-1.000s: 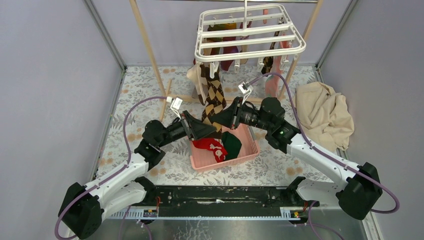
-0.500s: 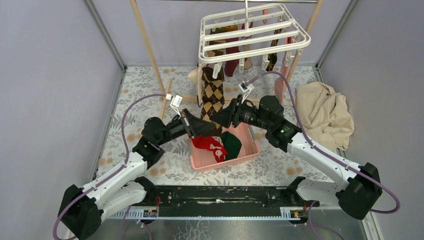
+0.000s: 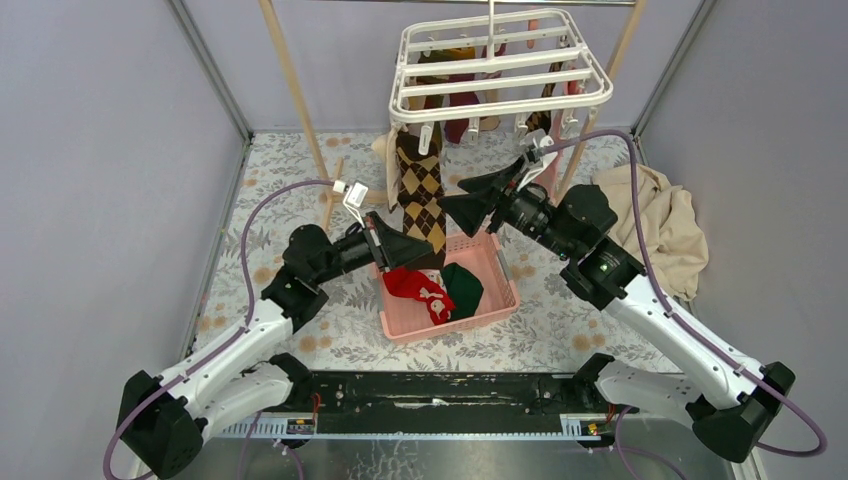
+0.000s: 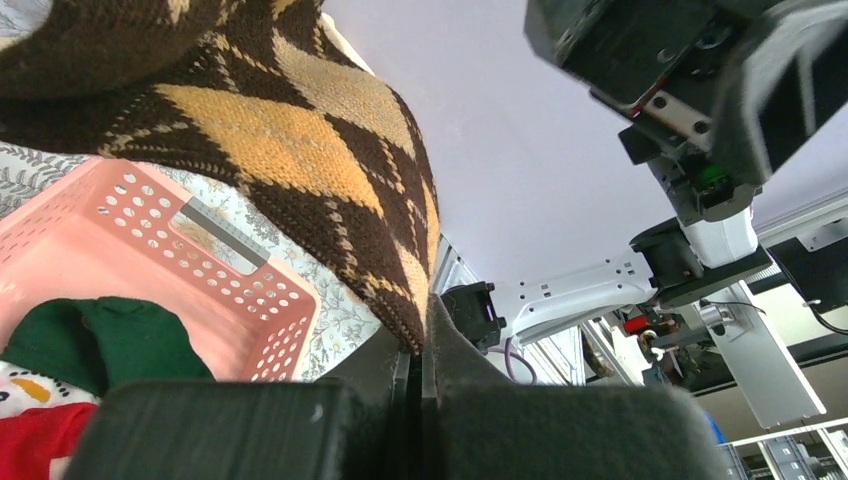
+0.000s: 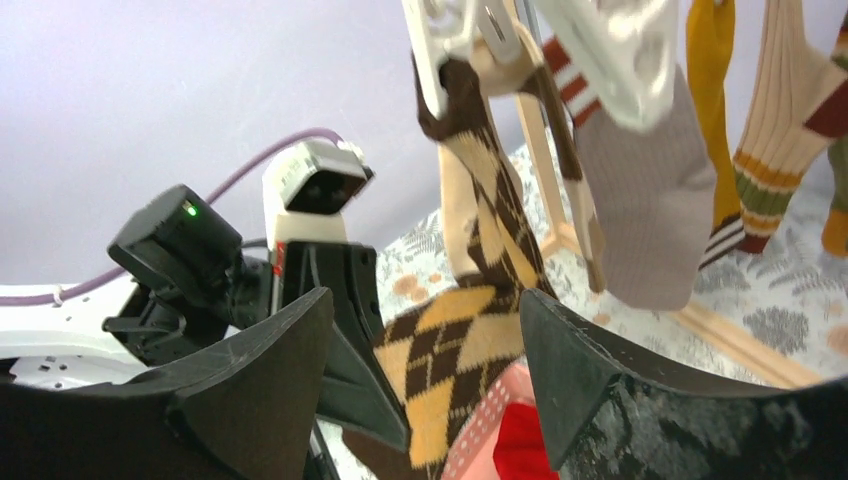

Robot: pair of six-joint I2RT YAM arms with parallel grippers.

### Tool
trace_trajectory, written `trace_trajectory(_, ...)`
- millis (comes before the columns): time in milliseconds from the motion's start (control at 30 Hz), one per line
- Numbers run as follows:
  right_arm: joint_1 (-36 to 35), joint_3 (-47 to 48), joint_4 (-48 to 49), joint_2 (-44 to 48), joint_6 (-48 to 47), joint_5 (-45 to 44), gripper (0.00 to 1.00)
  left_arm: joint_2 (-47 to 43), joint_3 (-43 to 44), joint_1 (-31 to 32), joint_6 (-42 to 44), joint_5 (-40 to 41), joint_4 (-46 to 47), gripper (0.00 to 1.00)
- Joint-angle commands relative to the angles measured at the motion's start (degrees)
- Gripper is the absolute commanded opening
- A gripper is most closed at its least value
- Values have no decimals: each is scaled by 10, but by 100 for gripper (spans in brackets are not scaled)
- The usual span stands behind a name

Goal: Remove the socks clipped to the hanger
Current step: Remove the sock from the hanger.

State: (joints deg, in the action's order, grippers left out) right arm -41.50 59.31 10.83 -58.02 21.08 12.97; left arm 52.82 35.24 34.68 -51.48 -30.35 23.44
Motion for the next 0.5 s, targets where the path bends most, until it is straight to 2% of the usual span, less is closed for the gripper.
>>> trace_trajectory(0, 3, 51, 84, -27, -9, 7, 75, 3, 30, 3, 2, -34, -4, 0)
trace_trajectory(200, 2, 116, 118, -92, 19, 21, 72, -9, 45, 3, 8, -49, -43, 0)
trace_trajectory(467, 3, 172, 103, -138, 18, -40, 69, -25, 50, 3, 13, -56, -72, 0)
